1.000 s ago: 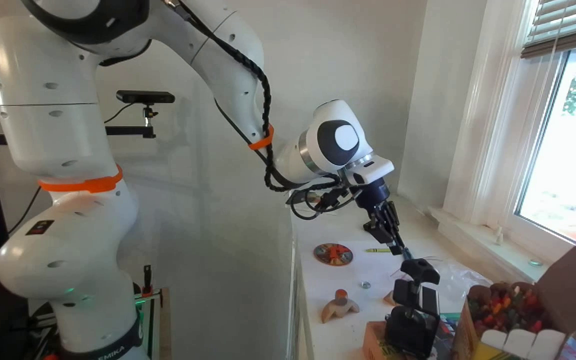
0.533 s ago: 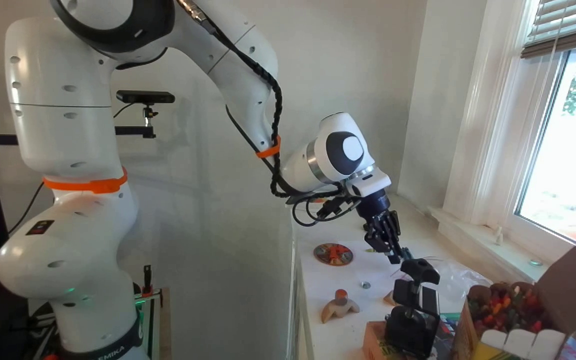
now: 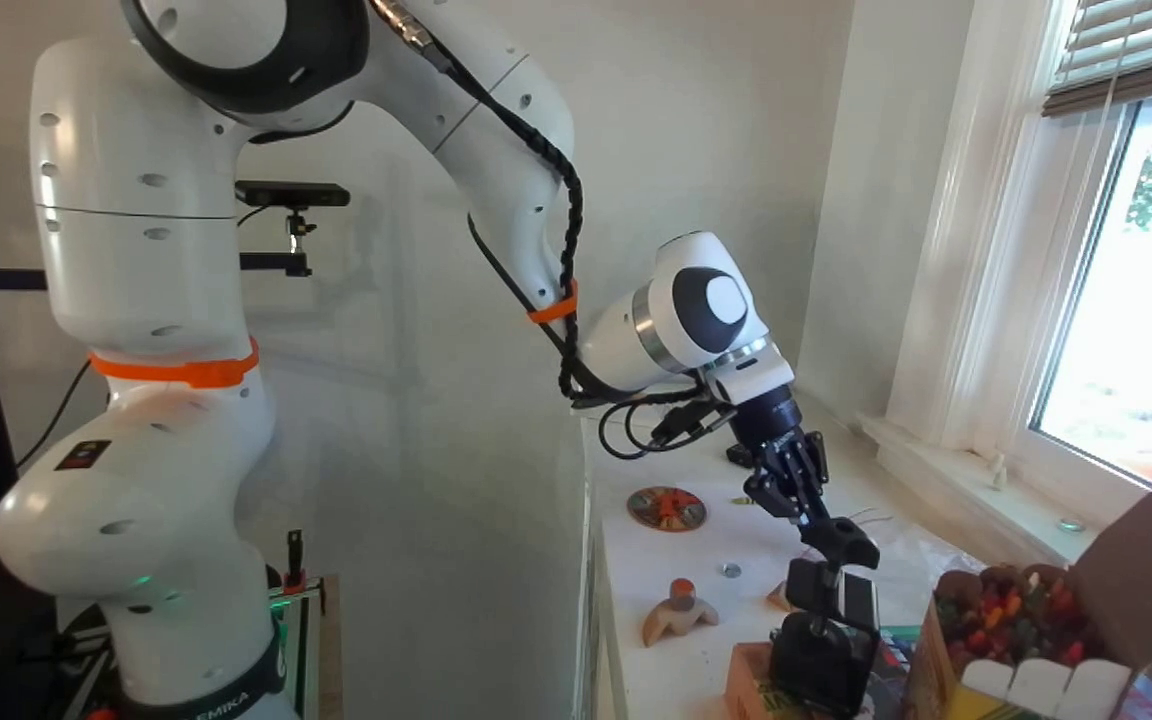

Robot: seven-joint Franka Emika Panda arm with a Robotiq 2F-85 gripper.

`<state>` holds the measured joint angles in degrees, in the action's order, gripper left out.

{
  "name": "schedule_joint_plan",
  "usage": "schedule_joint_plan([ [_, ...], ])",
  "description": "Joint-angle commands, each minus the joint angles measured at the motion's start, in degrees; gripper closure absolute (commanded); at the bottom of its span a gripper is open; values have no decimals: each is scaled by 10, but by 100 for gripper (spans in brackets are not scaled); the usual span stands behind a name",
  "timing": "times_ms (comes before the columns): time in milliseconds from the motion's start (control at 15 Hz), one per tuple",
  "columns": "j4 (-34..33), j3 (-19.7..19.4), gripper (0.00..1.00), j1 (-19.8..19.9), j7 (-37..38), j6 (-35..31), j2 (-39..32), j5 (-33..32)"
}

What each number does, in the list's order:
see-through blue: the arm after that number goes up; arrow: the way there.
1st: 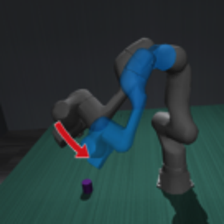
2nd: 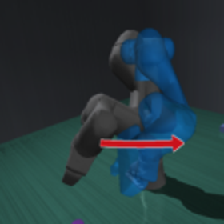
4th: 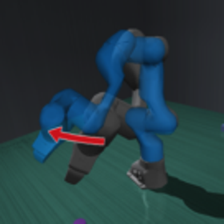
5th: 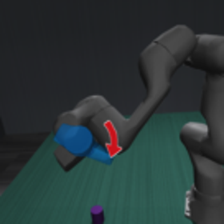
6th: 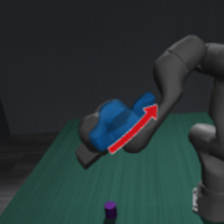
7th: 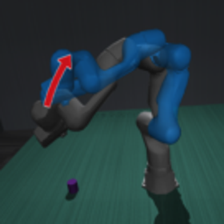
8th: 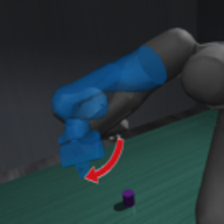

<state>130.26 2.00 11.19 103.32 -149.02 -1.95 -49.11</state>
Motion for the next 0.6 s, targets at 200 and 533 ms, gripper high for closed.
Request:
schedule_joint_plan([
  [200, -27, -56, 95, -37, 49, 9, -25, -29],
  [533, -52, -77, 95, -42, 71, 5, -29, -70],
])
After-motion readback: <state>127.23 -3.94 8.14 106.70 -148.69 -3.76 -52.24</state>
